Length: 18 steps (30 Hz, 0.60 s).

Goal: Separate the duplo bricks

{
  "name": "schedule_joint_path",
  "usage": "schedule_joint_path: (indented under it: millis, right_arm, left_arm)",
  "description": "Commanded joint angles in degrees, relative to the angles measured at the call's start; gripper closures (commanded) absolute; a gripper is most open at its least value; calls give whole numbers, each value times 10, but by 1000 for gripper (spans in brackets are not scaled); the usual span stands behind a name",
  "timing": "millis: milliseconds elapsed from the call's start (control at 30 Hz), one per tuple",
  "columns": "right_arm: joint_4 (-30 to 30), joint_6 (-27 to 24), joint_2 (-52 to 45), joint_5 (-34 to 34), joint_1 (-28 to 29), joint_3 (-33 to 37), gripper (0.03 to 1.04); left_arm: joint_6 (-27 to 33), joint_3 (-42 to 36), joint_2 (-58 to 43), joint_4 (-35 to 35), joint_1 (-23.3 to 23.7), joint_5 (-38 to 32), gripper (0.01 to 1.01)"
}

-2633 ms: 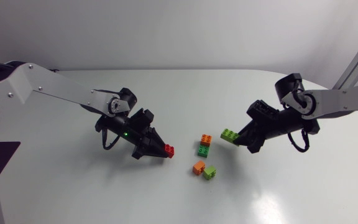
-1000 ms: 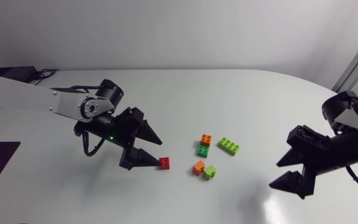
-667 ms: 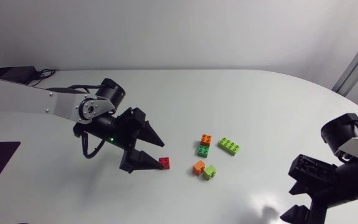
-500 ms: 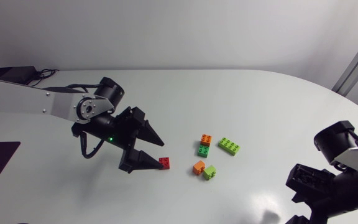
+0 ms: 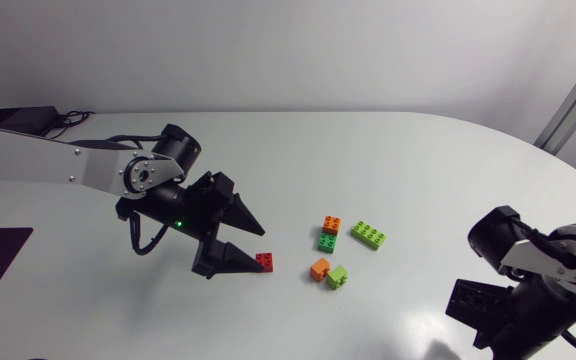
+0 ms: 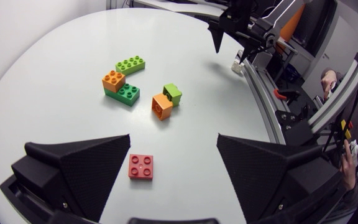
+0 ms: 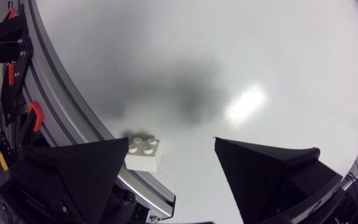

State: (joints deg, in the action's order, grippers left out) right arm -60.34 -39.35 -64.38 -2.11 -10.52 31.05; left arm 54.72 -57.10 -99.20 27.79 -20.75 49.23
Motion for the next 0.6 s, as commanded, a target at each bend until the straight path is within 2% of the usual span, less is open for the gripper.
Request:
schedule_joint_path:
  millis: [0,267,367,567]
  right_arm:
    - [-23,20,-27,10,-11,11,67]
    - [-69,27,-60,12,-49,27,67]
    - [-59,41,-83,12,-78,16,67]
    - [-23,41,-116,13,-85,-4,70]
  left_arm:
    - [-12,7,14,1,-7,4,54]
    - [-15,3,14,1,-10,3,54]
    - [-15,3,14,1,-10,3,54]
    - [-12,7,14,1,-8,3,54]
